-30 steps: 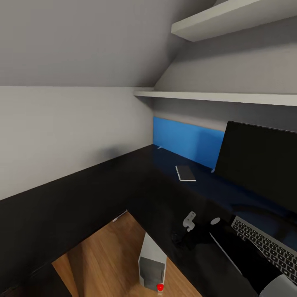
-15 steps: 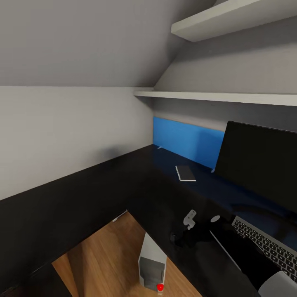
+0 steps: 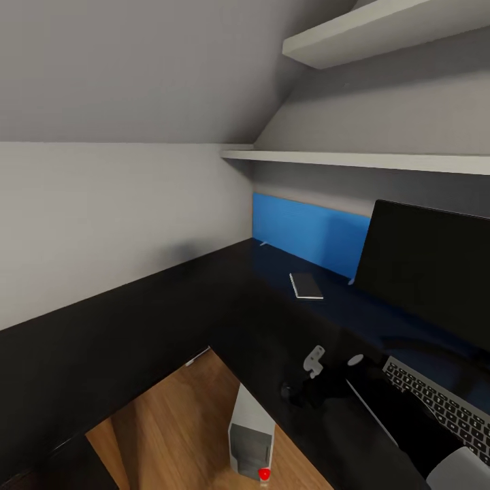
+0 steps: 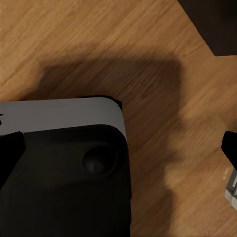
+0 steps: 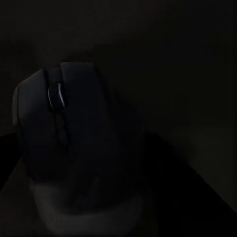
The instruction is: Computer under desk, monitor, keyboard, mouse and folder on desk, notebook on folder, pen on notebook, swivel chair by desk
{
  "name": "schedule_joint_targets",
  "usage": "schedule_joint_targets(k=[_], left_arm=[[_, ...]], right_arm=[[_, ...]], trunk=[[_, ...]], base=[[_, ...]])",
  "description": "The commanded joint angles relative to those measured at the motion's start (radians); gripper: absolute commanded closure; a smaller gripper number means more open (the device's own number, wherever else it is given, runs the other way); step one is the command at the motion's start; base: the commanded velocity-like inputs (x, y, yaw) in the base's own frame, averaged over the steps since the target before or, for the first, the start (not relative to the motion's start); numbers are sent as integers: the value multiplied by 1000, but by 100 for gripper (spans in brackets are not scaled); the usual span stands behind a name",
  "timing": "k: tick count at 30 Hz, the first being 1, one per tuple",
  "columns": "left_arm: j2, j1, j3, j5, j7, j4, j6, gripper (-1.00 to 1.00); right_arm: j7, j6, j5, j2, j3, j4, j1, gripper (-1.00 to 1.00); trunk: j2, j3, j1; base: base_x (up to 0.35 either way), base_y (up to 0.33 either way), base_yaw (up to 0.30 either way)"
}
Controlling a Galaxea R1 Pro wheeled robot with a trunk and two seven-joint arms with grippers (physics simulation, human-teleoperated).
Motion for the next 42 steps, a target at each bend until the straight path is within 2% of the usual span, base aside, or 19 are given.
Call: schedule_joint_targets(k=[1,6,8,10,12,14,15,17,18,20,22,25,26,27,28,30,32,37,42], left_arm=[[1,0,-5,9,5,-3,-8,-100],[0,0,-7,9,5,-3,-8,-100],[0,0,-7,9,5,-3,-8,-100],[0,0,-8,9,5,-3,-8,-100],[-1,0,-8,8,5,-3,-8,-100],[-1,0,-9,8,5,-3,-8,-100],[-1,0,-9,8,5,-3,-8,-100],[-1,-1,-9,7,5,-3,-8,-100],[-1,-2,-9,7,5,-3,-8,-100],[-2,-3,-10,7,5,-3,-8,-100],[-2,-3,-10,6,5,-3,-8,-100],[-3,-4,-10,6,5,-3,-9,-100],[-3,-5,-10,6,5,-3,-9,-100],[-3,-5,-10,6,5,-3,-9,-100],[-3,-5,-10,6,5,-3,-9,-100],[-3,-6,-10,5,5,-3,-9,-100],[-4,-6,-10,5,6,-3,-10,-100],[-4,-7,-11,5,5,-3,-10,-100],[-4,-7,-11,5,5,-3,-10,-100]], right_arm=[[3,20,4,-1,1,-3,-1,100],[0,40,6,1,0,-7,-1,100],[-14,50,6,13,-2,-10,-1,100],[-59,87,5,46,-11,-21,-2,100],[-151,145,3,93,-57,-40,-2,100],[-280,183,1,162,-130,-64,-2,100],[-376,197,-1,223,-182,-77,-1,100],[-475,205,-4,288,-239,-86,-1,100],[-574,206,-6,349,-302,-89,-2,100],[-710,167,-10,413,-380,-89,-10,100],[-828,81,-25,449,-425,-78,-22,100],[-1007,-46,-92,467,-452,-20,-35,100],[-1109,-107,-152,467,-458,17,-46,100],[-1161,-138,-187,467,-460,36,-53,100],[-1259,-201,-255,467,-463,74,-68,100],[-1384,-301,-334,467,-464,134,-84,100],[-1472,-396,-377,467,-464,195,-96,100],[-1562,-540,-410,467,-461,327,-118,100],[-1615,-597,-417,467,-459,393,-135,100]], trunk=[[-1,-1,0],[-1,-1,0],[-1,-1,0],[-1,-1,0],[-1,-1,0],[-1,-1,0],[-1,-1,0],[-1,-1,0],[-1,-1,0],[-1,-1,0],[-1,-1,0],[-1,-1,0],[-1,-1,0],[-1,-1,0],[-1,-1,0],[-1,-1,0],[-1,-1,0],[-1,-1,0],[-1,-1,0]], base=[[0,0,0],[0,0,0],[0,0,0],[0,0,0],[0,0,0],[0,0,0],[0,0,0],[0,0,0],[0,0,0],[0,0,0],[0,0,0],[0,0,0],[0,0,0],[0,0,0],[0,0,0],[0,0,0],[0,0,0],[0,0,0],[0,0,0]])
